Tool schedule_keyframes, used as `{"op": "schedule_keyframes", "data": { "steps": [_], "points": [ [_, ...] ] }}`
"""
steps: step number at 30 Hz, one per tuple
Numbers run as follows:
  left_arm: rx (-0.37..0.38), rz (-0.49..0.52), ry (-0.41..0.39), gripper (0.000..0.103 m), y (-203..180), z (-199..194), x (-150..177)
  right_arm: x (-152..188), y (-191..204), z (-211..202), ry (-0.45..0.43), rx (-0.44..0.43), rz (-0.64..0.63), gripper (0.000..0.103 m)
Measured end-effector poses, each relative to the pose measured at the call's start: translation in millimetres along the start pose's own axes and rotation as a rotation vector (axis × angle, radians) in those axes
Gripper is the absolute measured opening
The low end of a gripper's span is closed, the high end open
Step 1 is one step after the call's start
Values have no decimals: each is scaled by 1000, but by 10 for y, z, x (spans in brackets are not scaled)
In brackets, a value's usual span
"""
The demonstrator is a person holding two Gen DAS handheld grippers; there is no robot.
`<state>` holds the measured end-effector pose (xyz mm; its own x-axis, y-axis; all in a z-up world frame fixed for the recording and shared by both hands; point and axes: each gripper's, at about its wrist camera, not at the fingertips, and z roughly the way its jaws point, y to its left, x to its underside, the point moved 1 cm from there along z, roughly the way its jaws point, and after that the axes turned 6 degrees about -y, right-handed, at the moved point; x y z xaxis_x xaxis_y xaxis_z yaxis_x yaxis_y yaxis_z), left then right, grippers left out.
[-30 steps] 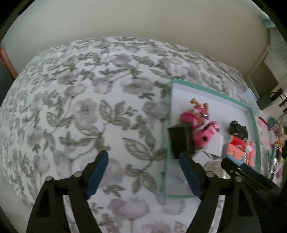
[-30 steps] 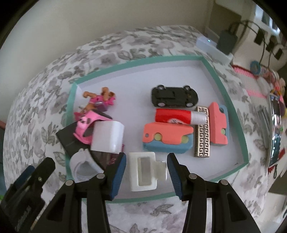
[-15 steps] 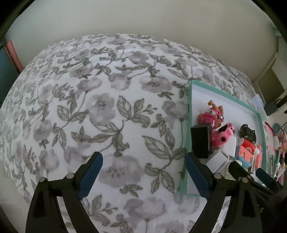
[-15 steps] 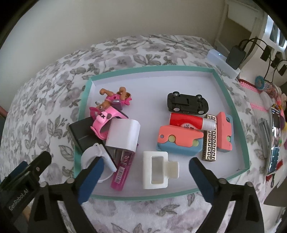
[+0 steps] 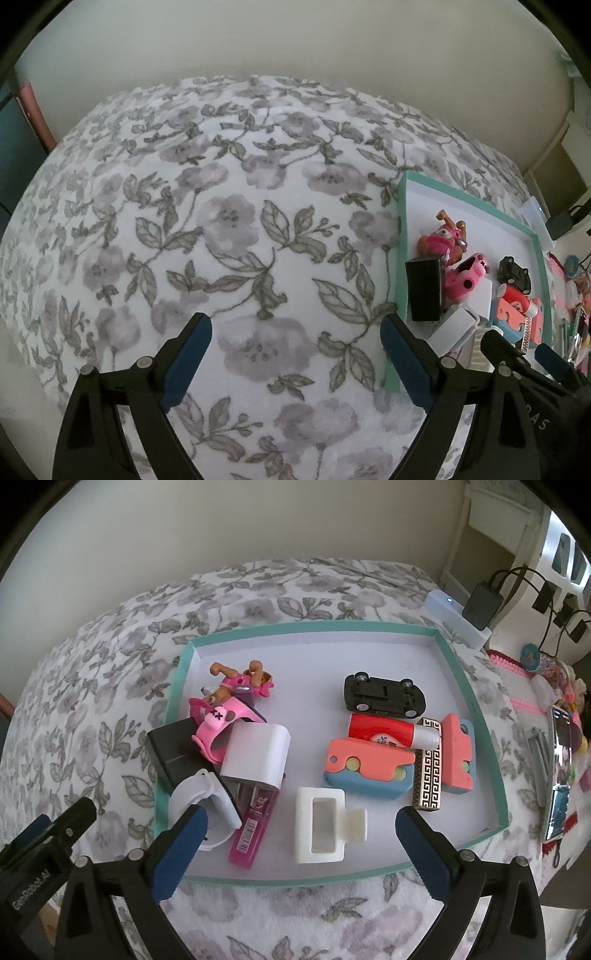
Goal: Organize rigid objects
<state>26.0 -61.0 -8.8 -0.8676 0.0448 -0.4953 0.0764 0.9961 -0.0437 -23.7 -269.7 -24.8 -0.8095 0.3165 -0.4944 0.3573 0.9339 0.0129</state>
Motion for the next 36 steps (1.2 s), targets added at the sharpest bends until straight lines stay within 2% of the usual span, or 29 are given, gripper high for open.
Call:
{"op": "schedule_keyframes", "data": {
  "steps": [7, 10, 16, 36],
  "points": [
    [-10, 9, -26, 93, 1, -88, -12, -26, 6, -86, -30, -10, 1, 103],
    [8, -3, -25, 93, 10, -96, -8, -29, 23, -103, -36, -10, -4, 103],
    [-19, 18, -39, 93, -28, -124, -6, -36, 38, -120, -43, -11, -9, 103],
    [-55, 16, -21, 93, 17, -54, -2, -48, 56, -118, -40, -10, -18, 103]
  ]
}}
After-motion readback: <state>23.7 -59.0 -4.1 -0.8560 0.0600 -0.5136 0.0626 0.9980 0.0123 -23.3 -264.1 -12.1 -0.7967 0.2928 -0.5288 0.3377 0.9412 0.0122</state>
